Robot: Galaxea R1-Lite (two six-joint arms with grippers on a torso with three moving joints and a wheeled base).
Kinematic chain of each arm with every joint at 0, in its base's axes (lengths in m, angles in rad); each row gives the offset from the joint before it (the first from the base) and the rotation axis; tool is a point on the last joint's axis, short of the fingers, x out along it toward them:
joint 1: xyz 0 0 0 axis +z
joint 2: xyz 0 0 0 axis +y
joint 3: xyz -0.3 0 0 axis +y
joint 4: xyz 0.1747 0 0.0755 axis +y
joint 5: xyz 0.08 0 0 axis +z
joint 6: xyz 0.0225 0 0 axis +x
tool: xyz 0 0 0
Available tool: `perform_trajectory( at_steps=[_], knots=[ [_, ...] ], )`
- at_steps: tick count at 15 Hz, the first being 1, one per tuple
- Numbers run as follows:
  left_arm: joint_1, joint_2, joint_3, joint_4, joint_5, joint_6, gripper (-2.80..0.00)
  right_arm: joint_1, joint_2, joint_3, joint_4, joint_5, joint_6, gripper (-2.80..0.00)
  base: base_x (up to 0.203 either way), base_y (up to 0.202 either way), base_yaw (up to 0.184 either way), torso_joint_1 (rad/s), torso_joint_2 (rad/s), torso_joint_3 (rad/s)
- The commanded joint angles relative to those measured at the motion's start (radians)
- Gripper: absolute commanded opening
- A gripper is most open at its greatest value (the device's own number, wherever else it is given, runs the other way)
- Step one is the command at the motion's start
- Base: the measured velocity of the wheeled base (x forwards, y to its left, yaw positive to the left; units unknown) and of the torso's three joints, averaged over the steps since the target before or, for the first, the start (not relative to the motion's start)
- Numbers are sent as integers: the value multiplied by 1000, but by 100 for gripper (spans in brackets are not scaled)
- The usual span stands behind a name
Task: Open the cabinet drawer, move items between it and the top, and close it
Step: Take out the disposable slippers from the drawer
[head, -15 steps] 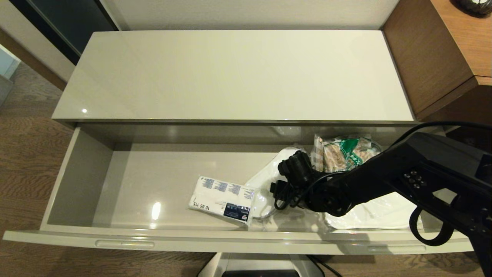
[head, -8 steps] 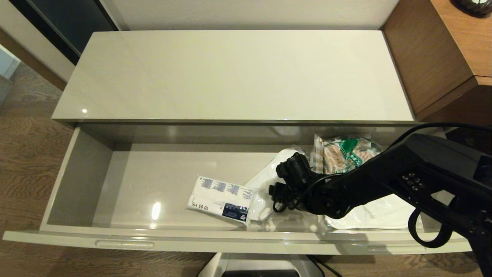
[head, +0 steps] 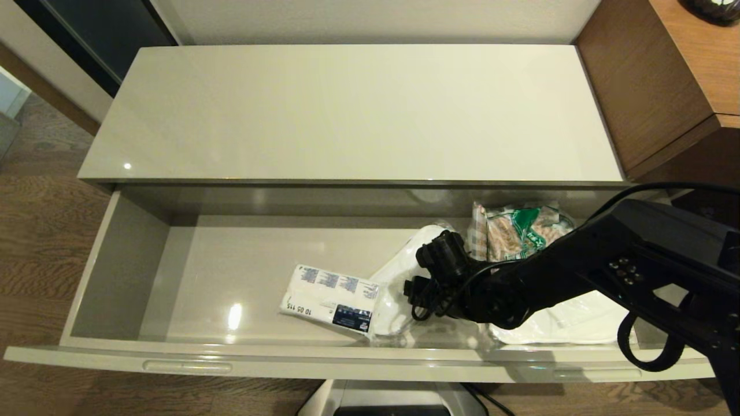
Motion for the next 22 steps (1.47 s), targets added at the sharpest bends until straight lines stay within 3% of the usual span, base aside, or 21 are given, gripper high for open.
perform_trajectory(
  at_steps=[1, 22],
  knots=[
    [0, 2, 0, -1, 0, 1, -280, 0, -5, 5, -4, -2, 4, -280, 0, 0, 0, 0, 0, 0],
    [0, 2, 0, -1, 0, 1, -280, -3, -169, 60, -16, 51, -4, -280, 0, 0, 0, 0, 0, 0]
  ],
)
